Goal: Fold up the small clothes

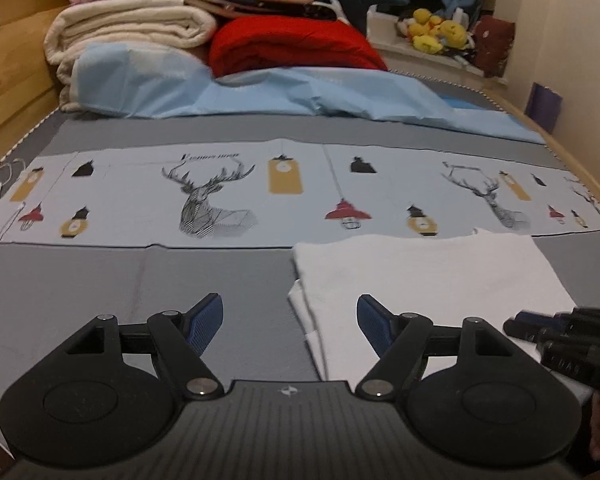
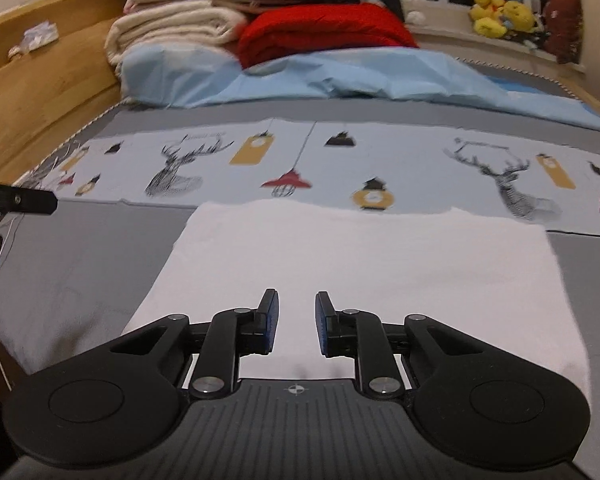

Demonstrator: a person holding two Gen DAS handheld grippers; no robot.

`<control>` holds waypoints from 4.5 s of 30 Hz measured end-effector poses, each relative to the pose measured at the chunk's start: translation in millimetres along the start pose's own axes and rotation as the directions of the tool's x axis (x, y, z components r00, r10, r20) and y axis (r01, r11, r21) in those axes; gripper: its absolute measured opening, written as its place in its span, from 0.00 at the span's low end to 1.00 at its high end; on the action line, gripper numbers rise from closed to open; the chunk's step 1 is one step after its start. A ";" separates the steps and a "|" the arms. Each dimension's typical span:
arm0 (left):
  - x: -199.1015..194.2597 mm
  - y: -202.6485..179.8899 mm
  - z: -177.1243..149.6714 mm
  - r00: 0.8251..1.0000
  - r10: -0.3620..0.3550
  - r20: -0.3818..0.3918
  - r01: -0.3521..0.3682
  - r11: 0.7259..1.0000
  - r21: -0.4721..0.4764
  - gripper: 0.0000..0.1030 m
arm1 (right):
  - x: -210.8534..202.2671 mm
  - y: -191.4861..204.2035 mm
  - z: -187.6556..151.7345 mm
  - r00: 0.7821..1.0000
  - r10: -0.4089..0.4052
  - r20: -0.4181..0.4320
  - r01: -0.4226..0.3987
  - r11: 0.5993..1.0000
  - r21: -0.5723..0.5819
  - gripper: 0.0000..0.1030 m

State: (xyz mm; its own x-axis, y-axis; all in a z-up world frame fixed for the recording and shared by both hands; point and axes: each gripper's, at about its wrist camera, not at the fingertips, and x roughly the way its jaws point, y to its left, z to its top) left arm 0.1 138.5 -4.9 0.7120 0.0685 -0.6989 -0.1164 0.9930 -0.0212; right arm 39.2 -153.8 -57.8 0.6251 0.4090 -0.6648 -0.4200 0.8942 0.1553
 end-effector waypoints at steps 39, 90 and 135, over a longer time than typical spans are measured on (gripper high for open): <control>54.5 39.0 2.9 0.967 -0.154 -0.202 0.102 0.964 -0.246 0.84 | 61.6 124.1 -54.2 0.971 0.179 -0.156 -0.232 0.856 -0.462 0.08; 104.0 49.6 41.0 0.889 -0.389 -0.243 0.265 0.868 -0.420 0.17 | -18.4 79.2 13.1 0.854 0.514 0.079 -0.510 0.858 -0.062 0.03; 165.4 -193.8 -33.2 0.707 -0.265 -0.656 0.571 0.760 0.310 0.41 | -22.2 -225.5 -72.7 0.906 -0.055 -0.420 0.337 0.696 0.634 0.04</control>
State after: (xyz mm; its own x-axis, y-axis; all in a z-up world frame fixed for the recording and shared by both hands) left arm 117.4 -45.8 -140.2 0.0803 -0.2775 -0.9574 0.5326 0.8238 -0.1941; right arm 72.2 -377.8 -131.2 0.3132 0.2446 -0.9176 0.3355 0.8754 0.3479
